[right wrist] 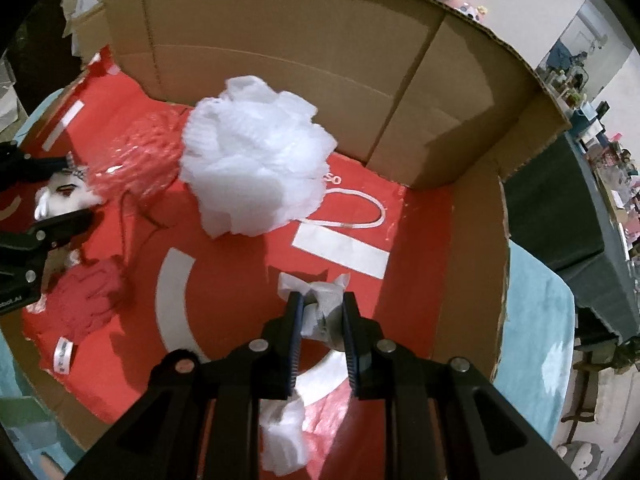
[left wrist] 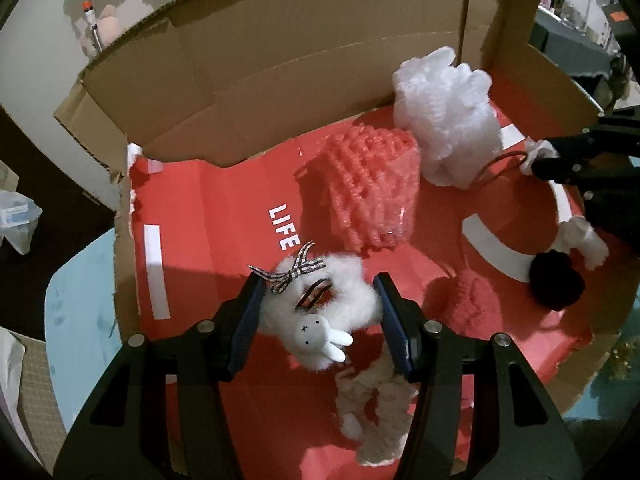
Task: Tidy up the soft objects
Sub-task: 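Lower the bunny hair tie and tissue into the box with both grippers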
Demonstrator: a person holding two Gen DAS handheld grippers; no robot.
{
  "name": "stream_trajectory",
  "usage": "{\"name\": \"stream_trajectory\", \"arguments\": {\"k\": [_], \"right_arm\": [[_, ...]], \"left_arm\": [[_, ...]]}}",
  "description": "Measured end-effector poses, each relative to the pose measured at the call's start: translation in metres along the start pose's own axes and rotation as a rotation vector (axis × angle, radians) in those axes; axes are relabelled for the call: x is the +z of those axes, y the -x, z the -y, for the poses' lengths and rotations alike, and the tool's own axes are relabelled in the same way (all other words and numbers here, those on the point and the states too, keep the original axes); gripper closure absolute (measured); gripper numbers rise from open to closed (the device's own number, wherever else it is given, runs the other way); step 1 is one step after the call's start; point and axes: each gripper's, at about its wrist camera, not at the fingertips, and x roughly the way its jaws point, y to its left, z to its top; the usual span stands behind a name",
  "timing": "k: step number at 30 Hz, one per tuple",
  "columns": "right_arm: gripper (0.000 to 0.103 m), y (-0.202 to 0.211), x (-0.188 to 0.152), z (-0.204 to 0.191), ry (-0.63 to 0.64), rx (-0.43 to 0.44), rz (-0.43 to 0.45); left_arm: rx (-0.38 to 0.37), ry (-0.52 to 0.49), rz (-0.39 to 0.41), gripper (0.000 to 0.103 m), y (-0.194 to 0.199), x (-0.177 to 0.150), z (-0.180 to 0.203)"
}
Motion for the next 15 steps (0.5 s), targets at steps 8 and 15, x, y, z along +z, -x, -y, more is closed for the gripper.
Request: {"name": "stream_trajectory", "arguments": {"k": [8, 15], "right_arm": [[0.082, -0.012, 0.002, 0.010, -0.002, -0.022, -0.021], [0.081, -0.015, 0.005, 0.014, 0.002, -0.025, -0.028]], "left_arm": [[0.010, 0.001, -0.011, 0.049, -0.014, 0.005, -0.005], [0.005, 0.014, -0.009, 0.048, -0.018, 0.003, -0.010]]}}
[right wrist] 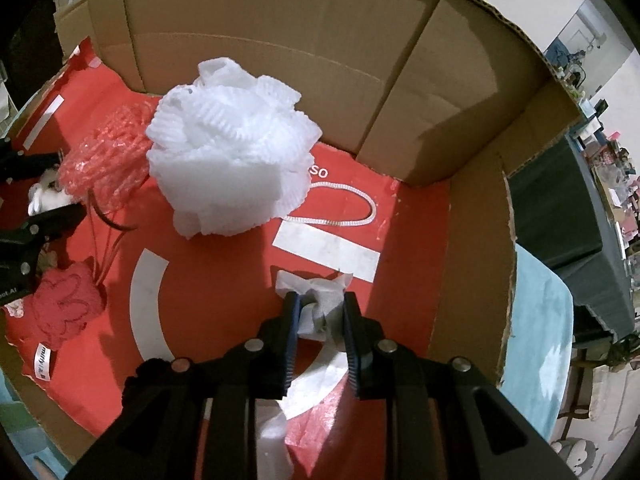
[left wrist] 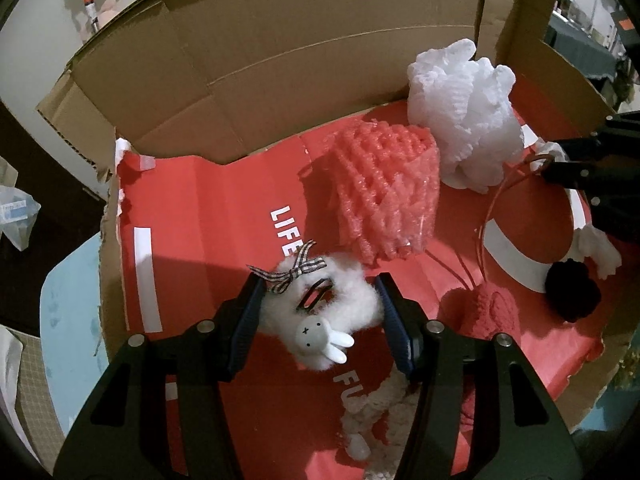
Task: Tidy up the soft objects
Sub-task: 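Lower the bunny hair tie and tissue into the box with both grippers, then open both grippers and withdraw them from the box back over the table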
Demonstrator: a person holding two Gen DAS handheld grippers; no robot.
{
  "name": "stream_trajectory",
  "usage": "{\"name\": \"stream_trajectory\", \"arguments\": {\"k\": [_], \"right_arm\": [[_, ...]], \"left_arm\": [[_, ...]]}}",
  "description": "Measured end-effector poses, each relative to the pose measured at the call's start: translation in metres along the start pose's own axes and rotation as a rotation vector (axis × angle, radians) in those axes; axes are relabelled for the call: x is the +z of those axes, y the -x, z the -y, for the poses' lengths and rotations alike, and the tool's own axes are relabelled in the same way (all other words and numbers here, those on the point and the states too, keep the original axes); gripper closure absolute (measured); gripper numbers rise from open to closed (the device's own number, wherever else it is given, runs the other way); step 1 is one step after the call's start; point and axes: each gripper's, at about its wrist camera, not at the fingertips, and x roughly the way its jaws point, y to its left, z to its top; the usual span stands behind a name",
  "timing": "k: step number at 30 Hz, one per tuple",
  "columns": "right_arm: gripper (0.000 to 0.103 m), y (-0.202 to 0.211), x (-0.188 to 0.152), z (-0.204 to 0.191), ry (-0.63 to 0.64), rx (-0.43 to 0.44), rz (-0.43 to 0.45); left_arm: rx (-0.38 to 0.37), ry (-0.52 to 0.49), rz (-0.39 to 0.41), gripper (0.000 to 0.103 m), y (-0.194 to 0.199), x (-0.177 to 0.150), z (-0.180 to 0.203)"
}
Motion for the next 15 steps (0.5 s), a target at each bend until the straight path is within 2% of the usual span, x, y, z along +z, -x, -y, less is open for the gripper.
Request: {"name": "stream_trajectory", "arguments": {"k": [4, 9, 11, 15], "right_arm": [[0.080, 0.000, 0.000, -0.008, 0.005, -0.005, 0.003], [0.071, -0.001, -0.001, -0.014, 0.010, -0.008, 0.008], [0.067, -0.001, -0.002, -0.014, 0.013, -0.010, 0.012], [0.066, 0.003, -0.004, -0.016, 0.013, -0.014, 0.024]], "left_arm": [[0.001, -0.001, 0.004, 0.048, -0.001, -0.002, 0.000], [0.006, 0.001, 0.004, 0.048, 0.002, -0.003, -0.001], [0.005, 0.004, 0.003, 0.044, 0.010, -0.006, -0.003], [0.013, 0.006, 0.011, 0.040, 0.016, -0.005, -0.002]]}}
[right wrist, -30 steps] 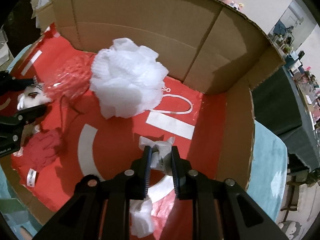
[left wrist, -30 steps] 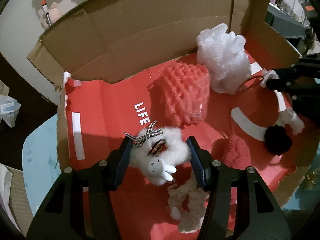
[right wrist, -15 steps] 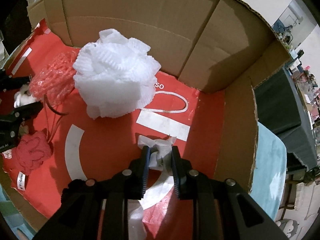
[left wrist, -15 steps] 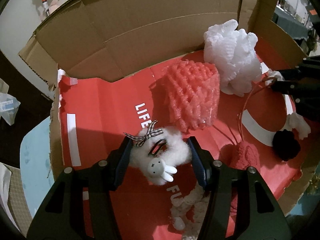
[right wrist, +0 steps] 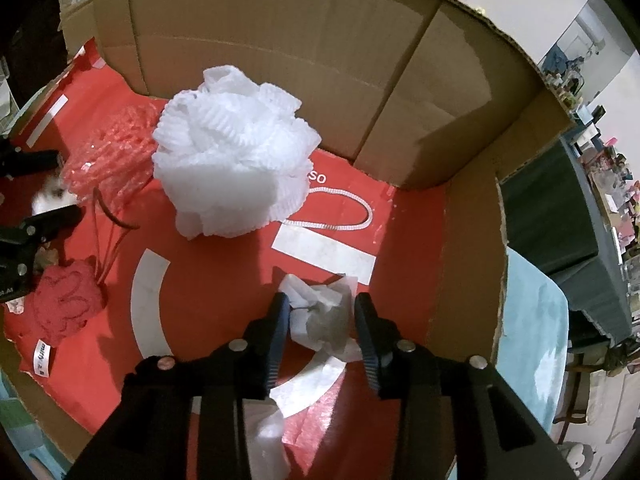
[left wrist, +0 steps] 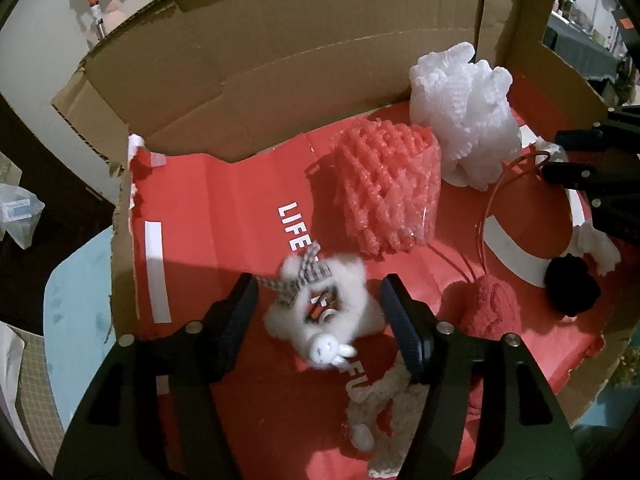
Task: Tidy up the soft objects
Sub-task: 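Open both grippers and withdraw them from the box back over the table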
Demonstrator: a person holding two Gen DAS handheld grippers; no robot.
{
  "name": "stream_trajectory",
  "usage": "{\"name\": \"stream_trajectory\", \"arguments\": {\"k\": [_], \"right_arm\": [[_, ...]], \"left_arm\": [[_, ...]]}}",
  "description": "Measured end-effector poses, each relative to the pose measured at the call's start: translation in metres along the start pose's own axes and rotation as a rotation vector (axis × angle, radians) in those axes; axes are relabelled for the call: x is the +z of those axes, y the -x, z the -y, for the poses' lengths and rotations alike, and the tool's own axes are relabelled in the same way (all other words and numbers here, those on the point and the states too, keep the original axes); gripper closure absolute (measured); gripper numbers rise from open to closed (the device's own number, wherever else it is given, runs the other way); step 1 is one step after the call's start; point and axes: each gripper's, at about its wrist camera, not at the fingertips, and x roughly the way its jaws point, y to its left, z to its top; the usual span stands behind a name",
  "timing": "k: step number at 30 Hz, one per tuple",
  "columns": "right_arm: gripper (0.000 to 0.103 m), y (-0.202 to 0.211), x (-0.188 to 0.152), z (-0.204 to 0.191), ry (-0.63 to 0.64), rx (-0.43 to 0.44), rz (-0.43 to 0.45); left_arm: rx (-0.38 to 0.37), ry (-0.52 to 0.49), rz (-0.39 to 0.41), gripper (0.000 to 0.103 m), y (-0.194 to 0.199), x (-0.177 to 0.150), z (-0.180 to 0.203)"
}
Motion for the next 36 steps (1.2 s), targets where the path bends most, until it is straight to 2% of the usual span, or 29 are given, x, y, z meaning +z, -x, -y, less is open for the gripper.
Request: {"name": "stream_trajectory", "arguments": {"k": [6, 8, 12, 14, 21, 23, 26, 34, 36], "right_arm": [[0.059, 0.010, -0.003, -0.006, 0.007, -0.001, 0.016], [0.046, 0.016, -0.004, -0.007, 0.008, -0.004, 0.032], [0.044, 0.037, -0.009, -0.007, 0.001, -0.009, 0.073], [0.039, 0.051, -0.013, -0.007, -0.015, -0.002, 0.095], [0.020, 0.105, -0.026, -0.002, -0.063, 0.032, 0.207], [0.012, 0.126, -0.036, -0.001, -0.075, 0.041, 0.251], [0.005, 0.154, -0.053, -0.004, -0.094, 0.049, 0.315], [0.000, 0.222, -0.111, -0.007, -0.134, 0.038, 0.493], [0.000, 0.239, -0.128, -0.010, -0.141, 0.042, 0.543]], "left_arm": [[-0.016, 0.029, 0.006, 0.039, 0.013, -0.003, -0.008], [-0.027, 0.038, 0.015, 0.037, 0.022, -0.004, -0.010], [-0.054, 0.053, 0.064, 0.031, 0.048, -0.011, -0.011], [-0.070, 0.067, 0.093, 0.031, 0.064, -0.014, -0.010], [-0.146, 0.108, 0.239, 0.019, 0.130, -0.035, 0.003], [-0.164, 0.121, 0.291, 0.012, 0.147, -0.043, 0.009], [-0.182, 0.131, 0.368, 0.011, 0.172, -0.057, 0.015], [-0.182, 0.123, 0.534, 0.010, 0.233, -0.102, 0.045], [-0.172, 0.116, 0.566, 0.007, 0.244, -0.115, 0.054]]}}
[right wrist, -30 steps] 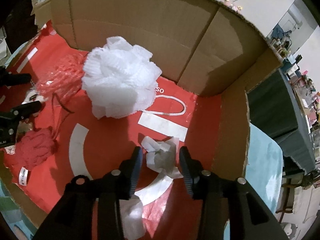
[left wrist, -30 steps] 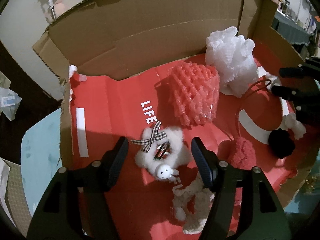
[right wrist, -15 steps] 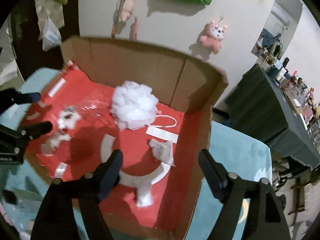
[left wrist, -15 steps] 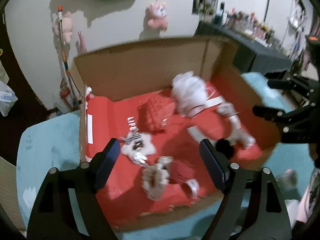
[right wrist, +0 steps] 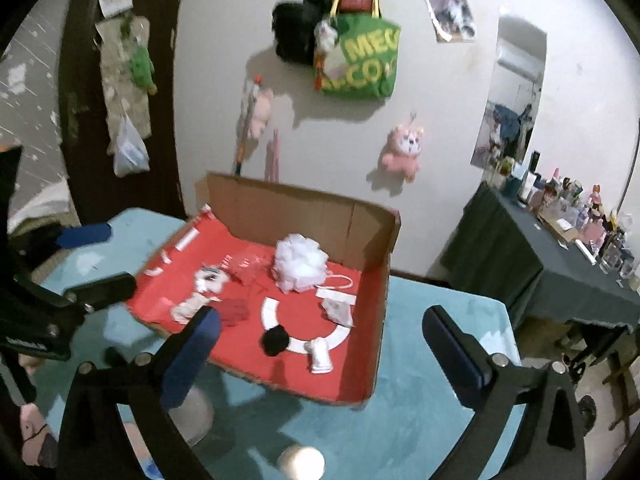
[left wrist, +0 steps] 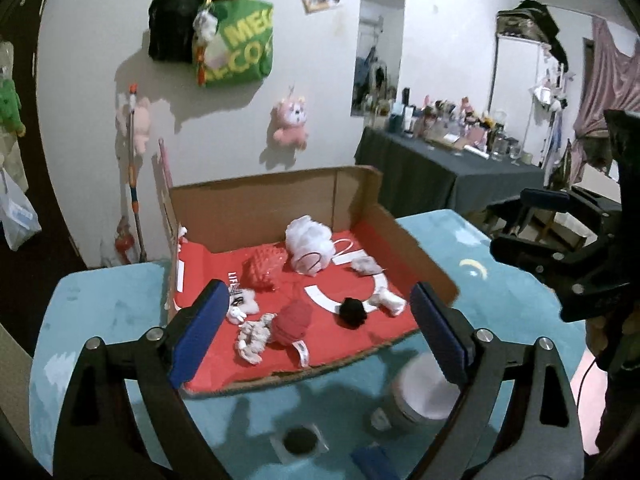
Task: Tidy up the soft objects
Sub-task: 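Open both grippers and withdraw them from the box back over the table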
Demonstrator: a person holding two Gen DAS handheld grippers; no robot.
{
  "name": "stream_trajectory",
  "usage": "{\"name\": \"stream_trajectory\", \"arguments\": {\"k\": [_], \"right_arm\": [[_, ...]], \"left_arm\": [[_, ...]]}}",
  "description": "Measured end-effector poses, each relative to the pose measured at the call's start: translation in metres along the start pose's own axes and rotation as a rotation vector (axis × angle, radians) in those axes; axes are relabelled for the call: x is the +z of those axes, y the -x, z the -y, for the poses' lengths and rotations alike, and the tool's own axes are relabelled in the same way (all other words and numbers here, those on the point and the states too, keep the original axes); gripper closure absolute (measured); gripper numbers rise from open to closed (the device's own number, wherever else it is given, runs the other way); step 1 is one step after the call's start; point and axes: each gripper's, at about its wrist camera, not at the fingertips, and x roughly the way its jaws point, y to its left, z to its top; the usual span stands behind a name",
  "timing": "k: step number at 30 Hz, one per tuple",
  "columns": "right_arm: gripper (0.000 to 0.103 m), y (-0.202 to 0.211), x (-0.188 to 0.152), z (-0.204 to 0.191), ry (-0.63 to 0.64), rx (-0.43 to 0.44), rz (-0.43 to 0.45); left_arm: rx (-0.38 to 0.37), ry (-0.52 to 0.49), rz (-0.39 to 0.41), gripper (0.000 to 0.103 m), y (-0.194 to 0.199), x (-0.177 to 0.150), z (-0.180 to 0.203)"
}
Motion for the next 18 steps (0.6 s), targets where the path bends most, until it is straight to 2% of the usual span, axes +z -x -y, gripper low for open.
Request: {"name": "stream_trajectory", "arguments": {"k": [4, 8, 11, 18], "right_arm": [[0.000, 0.042, -0.015, -0.007, 0.000, -0.008, 0.088], [0.000, 0.078, -0.038, -0.017, -0.011, -0.031, 0.171], [0.000, 0.095, -0.057, -0.021, -0.034, -0.021, 0.199], [0.000, 0.123, -0.106, -0.035, -0.062, -0.091, 0.270]], "left_arm": [[0.019, -0.023, 0.088, 0.004, 0.031, -0.018, 0.019], [0.029, -0.025, 0.138, 0.004, 0.054, -0.037, 0.035], [0.015, -0.008, 0.167, 0.004, 0.069, -0.054, 0.043], [0.009, 0.010, 0.220, 0.004, 0.094, -0.092, 0.059]]}}
